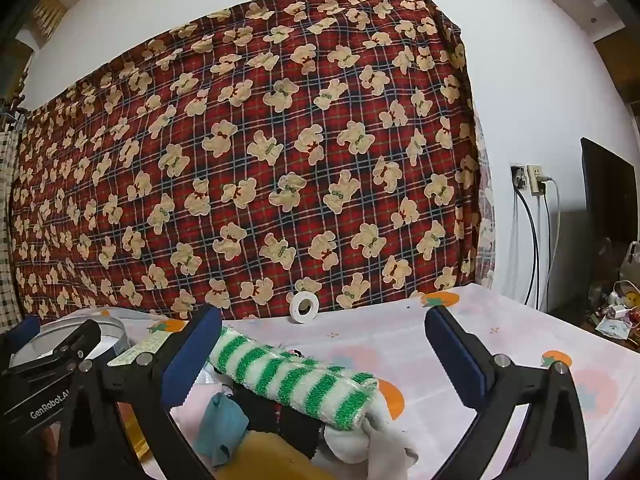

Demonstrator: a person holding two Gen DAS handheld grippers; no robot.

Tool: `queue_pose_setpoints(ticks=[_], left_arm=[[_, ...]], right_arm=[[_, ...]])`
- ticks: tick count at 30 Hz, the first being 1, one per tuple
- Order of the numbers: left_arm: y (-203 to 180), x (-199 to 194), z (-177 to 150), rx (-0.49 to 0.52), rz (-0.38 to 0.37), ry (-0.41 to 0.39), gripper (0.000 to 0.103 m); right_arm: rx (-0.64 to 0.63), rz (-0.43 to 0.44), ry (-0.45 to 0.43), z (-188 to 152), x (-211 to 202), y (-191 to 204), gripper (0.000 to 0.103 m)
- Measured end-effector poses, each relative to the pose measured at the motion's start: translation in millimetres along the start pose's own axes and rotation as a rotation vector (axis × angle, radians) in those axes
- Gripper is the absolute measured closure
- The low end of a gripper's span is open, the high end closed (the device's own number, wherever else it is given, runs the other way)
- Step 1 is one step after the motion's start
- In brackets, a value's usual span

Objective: Organize soft objects

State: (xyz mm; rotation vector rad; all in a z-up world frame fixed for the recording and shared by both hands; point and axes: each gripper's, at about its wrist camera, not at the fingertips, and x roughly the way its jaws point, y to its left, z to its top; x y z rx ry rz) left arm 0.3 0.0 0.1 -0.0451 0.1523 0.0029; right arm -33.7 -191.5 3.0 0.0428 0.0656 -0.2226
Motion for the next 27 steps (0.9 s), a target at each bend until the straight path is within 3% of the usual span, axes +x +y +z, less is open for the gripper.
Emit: queue_pose_setpoints(ticks=[27], left_arm=[[-1, 6, -7, 0.004, -0.012, 0.023, 0.0]], right_arm=[[0.028, -0.001, 0.008, -2, 4, -2, 0.0]])
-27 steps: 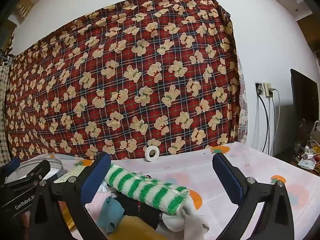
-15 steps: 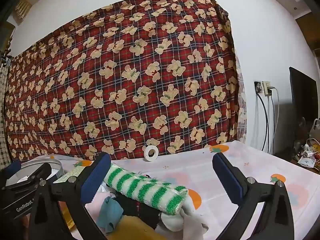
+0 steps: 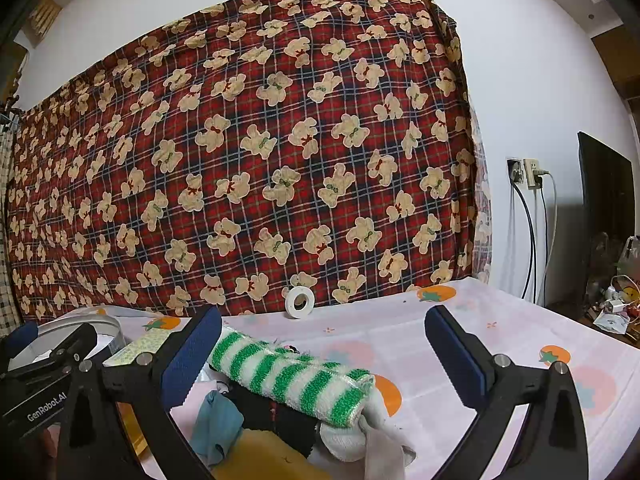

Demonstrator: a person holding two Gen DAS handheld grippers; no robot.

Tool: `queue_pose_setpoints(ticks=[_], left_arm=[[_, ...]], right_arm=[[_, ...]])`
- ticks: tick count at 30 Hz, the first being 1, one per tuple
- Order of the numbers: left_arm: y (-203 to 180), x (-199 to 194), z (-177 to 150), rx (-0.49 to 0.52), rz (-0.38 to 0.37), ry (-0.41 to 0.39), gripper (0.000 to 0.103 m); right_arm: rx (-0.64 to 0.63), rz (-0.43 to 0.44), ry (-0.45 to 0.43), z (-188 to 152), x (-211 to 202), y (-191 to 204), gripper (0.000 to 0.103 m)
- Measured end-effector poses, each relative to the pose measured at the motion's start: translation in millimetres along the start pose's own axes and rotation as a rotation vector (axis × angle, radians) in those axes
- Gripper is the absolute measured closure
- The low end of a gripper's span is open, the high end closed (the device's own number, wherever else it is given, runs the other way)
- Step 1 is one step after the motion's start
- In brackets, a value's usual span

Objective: Organize soft objects

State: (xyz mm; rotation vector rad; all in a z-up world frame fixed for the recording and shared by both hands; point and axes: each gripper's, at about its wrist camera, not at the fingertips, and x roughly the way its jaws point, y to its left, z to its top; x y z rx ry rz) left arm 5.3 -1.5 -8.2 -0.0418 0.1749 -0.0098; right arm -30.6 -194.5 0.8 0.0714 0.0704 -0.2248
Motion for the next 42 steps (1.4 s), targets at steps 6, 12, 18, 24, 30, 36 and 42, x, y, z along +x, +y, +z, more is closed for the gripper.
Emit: queue_pose_setpoints(ticks=[6, 12, 18, 24, 30, 36, 42], left_arm=[[-0.5, 0.0, 1.0, -0.003, 0.001, 0.003, 0.0], [-0.5, 0.2, 1.3, -0.003, 0.001, 0.004, 0.0], [3.6, 2.0, -4.4, -0.008, -0.009, 0.007, 0.0], [3.3, 2.9, -5.6, -0.008, -0.007, 0.008, 0.0], [3.6, 3.1, -5.4, -0.007, -0.008, 0.008, 0.0], [3.8, 3.0, -4.9, -0.007, -0.008, 0.009, 0.0], [4.4, 3.6, -6.4, -0.008, -0.007, 0.016, 0.0]], right_arm=[[0.001, 0.0, 0.003, 0.0, 0.3, 0.3, 0.0], [0.002, -0.001, 0.004, 0.1, 0.2, 0.4, 0.0], [0.003, -0.001, 0.005, 0.0, 0.5, 0.2, 0.0], [0.004, -0.001, 0.007, -0.3, 0.6, 0.4, 0.0], [0.004, -0.002, 0.007, -0.2, 0.7, 0.1, 0.0], [0.004, -0.001, 0.009, -0.6, 1.3, 0.0, 0.0], [0.006, -0.003, 0.011, -1.4, 2.3, 0.2, 0.0]])
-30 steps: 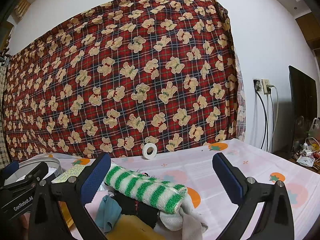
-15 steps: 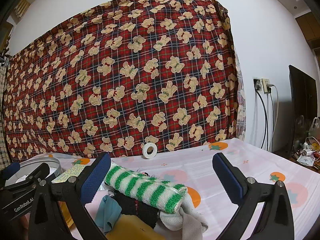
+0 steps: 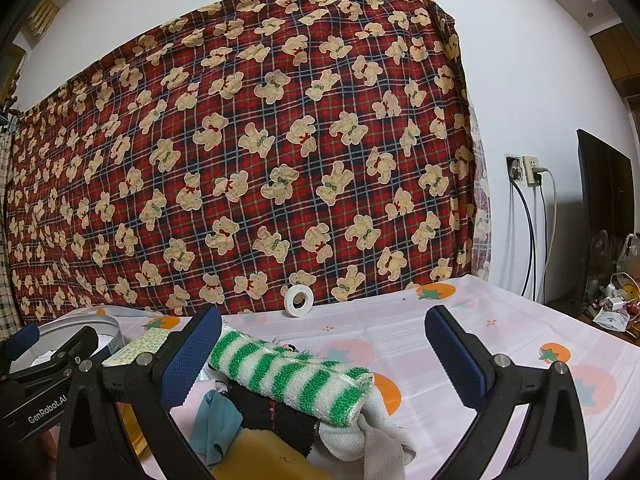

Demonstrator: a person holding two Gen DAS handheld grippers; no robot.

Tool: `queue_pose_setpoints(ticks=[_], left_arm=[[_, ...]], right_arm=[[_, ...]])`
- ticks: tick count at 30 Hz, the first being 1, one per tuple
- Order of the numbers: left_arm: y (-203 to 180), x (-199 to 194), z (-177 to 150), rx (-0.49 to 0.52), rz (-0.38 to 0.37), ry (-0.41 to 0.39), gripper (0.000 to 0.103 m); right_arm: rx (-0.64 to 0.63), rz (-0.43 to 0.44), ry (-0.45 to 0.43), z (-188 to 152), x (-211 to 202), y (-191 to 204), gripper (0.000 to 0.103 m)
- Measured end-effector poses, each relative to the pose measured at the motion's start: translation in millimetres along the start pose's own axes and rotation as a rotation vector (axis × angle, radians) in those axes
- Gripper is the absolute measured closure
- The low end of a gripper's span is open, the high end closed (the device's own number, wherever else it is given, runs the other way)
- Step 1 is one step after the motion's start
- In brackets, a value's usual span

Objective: Organize soft objects

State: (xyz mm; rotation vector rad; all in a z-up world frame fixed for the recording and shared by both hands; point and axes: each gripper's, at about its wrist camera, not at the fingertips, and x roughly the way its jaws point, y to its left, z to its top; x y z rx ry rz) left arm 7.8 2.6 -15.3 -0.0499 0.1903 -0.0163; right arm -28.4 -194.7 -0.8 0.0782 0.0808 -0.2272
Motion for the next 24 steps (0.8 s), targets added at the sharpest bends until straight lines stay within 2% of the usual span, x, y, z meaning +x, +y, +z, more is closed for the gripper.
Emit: queue_pose_setpoints(ticks=[24], left_arm=[[-1, -1, -9, 0.005, 0.0, -0.006, 0.0]], right_arm=[[0.031, 0.009, 0.02, -1, 4, -8, 0.0]])
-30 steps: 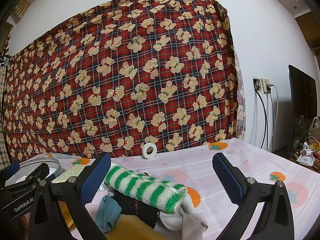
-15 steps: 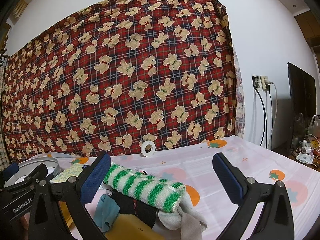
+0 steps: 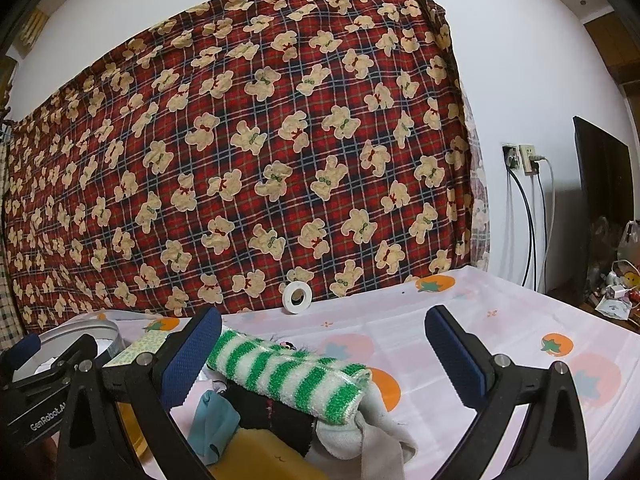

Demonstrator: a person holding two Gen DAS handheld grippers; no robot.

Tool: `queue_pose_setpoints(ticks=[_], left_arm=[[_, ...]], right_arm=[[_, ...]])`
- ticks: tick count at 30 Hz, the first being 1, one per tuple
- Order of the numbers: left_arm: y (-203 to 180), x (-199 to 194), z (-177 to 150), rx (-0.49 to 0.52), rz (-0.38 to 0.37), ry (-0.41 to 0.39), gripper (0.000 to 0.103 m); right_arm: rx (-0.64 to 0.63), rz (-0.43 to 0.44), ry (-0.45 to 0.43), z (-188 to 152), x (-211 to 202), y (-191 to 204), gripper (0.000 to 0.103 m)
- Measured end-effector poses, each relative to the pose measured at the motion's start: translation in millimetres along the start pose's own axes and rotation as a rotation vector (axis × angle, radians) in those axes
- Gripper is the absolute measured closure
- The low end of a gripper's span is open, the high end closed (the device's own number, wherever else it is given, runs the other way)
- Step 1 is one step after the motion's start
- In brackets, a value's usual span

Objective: Organize soft objects

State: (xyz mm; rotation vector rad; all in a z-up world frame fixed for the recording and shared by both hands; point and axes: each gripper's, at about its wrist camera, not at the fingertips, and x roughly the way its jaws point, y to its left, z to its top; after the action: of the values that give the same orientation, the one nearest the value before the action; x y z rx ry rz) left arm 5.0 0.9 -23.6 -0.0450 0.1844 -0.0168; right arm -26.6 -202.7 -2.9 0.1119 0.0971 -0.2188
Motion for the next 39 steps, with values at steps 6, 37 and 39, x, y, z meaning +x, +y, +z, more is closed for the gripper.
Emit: queue_pose_setpoints(ticks=[6, 37, 39], left_arm=[[1, 0, -1, -0.005, -0.01, 0.004, 0.0], [-7, -7, 11, 0.103, -0.058, 0.169, 0.0], [-7, -4, 16, 0.092, -0.073, 0.173, 0.0]], right_arm=[[-0.005, 0.017, 0.012, 5, 1, 0, 0.0], [-0.312, 0.391, 0.559, -16, 136, 21, 0.064], [-0.234, 0.42, 0.529, -11, 132, 7, 0.064]])
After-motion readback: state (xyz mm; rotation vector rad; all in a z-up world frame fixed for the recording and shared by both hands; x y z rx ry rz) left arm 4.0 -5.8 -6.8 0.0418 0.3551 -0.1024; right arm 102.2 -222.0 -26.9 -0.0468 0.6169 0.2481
